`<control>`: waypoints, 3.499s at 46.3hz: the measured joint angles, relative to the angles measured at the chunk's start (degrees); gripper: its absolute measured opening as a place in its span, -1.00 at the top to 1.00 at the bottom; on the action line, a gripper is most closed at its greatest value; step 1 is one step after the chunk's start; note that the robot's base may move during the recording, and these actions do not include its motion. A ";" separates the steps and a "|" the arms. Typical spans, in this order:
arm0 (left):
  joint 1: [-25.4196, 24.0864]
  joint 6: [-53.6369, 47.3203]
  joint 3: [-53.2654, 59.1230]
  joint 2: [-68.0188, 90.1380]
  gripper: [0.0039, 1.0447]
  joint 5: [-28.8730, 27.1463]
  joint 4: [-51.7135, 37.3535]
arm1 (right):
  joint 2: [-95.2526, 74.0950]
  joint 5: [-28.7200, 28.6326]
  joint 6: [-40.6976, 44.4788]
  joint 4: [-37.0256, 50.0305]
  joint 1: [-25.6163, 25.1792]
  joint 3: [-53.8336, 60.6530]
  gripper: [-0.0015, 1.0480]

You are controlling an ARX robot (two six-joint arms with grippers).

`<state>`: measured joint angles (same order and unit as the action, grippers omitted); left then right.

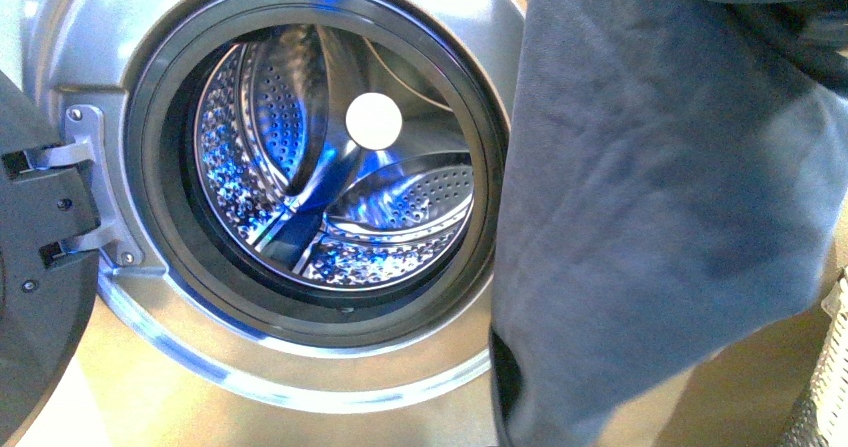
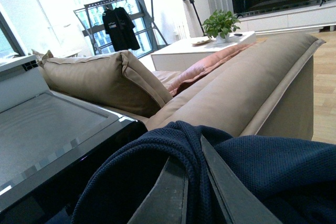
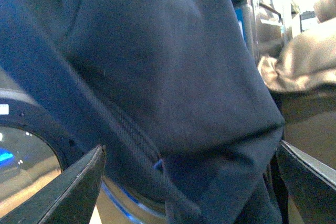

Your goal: Collect clothes from washing machine

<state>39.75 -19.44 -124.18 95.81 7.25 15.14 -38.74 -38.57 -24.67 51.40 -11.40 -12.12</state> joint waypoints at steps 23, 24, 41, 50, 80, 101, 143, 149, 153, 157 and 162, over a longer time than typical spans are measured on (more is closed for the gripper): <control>0.00 -0.02 0.00 0.00 0.91 -0.04 0.00 | -12.37 -5.77 -5.40 -2.78 6.12 -25.79 -0.86; 0.00 -0.02 0.00 0.00 0.91 -0.04 0.00 | -13.25 -5.66 -4.90 -3.23 6.49 -26.71 -0.86; 0.00 0.00 0.00 0.00 0.91 -0.09 0.00 | -29.66 -5.25 5.55 -12.07 14.99 -42.95 -0.86; 0.00 -0.02 0.00 0.00 0.91 -0.15 0.00 | -31.67 -1.86 10.01 -15.41 21.35 -44.96 -0.86; 0.00 -0.02 0.00 0.00 0.91 -0.48 0.00 | -43.89 20.96 16.55 -7.80 25.77 -53.09 -0.31; 0.00 0.02 -0.04 -0.02 0.12 -0.20 0.00 | -39.23 20.92 13.49 -5.86 23.39 -51.43 0.90; 0.02 0.00 -0.28 -0.02 -0.88 -0.15 -0.02 | -27.43 3.98 -10.82 -4.79 -33.53 -58.99 0.90; 0.00 0.00 -0.28 -0.02 -0.88 -0.13 -0.02 | -26.10 0.66 -9.38 -6.10 -38.49 -53.62 0.90; 0.00 0.00 -0.31 -0.02 -0.88 -0.15 -0.02 | -25.57 -1.79 -5.66 -8.61 -38.82 -48.19 0.90; 0.00 0.00 -0.35 -0.02 -0.88 -0.15 -0.02 | -26.23 -4.85 0.33 -14.84 -37.57 -41.07 0.90; 0.00 0.00 -0.35 -0.02 -0.88 -0.15 -0.02 | -30.29 -6.10 7.54 -24.11 -35.69 -33.99 0.67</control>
<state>39.75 -19.44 -124.53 95.79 7.09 15.11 -69.04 -44.66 -17.12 27.29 -47.09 -46.11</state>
